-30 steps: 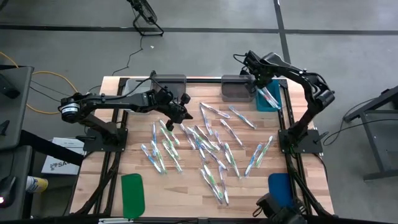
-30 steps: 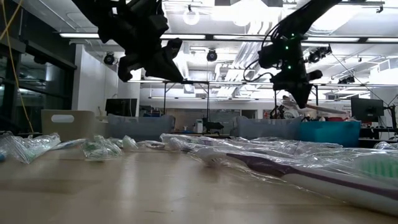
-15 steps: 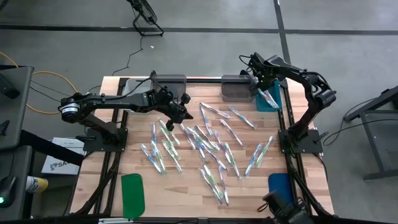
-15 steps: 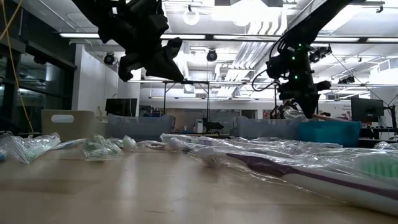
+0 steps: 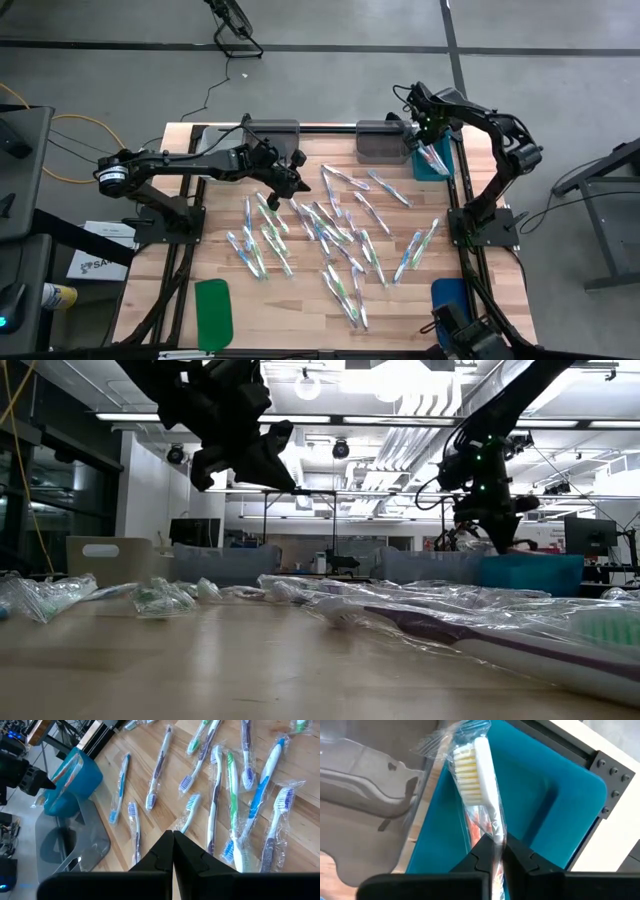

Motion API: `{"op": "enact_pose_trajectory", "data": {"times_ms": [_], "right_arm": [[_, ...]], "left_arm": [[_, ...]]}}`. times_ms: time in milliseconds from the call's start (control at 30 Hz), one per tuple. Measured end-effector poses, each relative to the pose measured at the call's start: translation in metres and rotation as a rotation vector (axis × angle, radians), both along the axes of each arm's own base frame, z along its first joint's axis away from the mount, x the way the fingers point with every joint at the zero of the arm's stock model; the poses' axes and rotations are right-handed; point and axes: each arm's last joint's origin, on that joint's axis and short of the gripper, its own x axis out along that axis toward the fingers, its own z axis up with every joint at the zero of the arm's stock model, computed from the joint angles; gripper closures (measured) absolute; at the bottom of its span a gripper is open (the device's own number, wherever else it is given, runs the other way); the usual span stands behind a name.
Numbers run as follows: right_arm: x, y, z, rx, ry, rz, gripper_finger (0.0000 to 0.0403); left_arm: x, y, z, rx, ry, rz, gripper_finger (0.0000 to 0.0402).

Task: Pick & Place Toothbrushes
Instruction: Put the orange toothbrush into the blue bin, then put the green toothbrush into the right black bin

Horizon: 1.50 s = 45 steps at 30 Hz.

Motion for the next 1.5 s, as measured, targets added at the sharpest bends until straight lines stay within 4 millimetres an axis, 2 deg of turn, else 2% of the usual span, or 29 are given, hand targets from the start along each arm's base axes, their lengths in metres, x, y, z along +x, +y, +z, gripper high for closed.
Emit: {"op": "enact_pose_trajectory", "data": {"times_ms": [267,667,800,1000,1167,1400,1500], "right_arm": [[0.002,-0.004,-0.012,0.033,0.029,-0.006,0.0351],[-0.001,0.001,-0.001,0.01,0.022,-0.036,0.03],[0.002,-0.002,-0.001,-0.02,-0.017,-0.036,0.032],[0.003,-0.005,-0.001,-0.049,-0.032,-0.032,0.0391],[0.003,-0.004,-0.003,-0.046,-0.031,-0.043,0.0399],[-0.002,0.004,-0.022,-0.018,0.006,-0.043,0.0399],[-0.003,0.004,-0.021,-0.033,0.022,-0.043,0.0399]], "left_arm": [[0.0,0.0,0.0,0.0,0.0,0.0,0.04],[0.0,0.0,0.0,0.0,0.001,0.001,0.04],[0.0,0.0,0.0,0.0,0.001,0.001,0.04],[0.0,0.0,0.0,0.0,0.001,0.001,0.04],[0.0,0.0,0.0,0.0,0.001,0.001,0.04],[0.0,0.0,0.0,0.0,0.001,0.001,0.04],[0.0,0.0,0.0,0.0,0.001,0.001,0.04]]}}
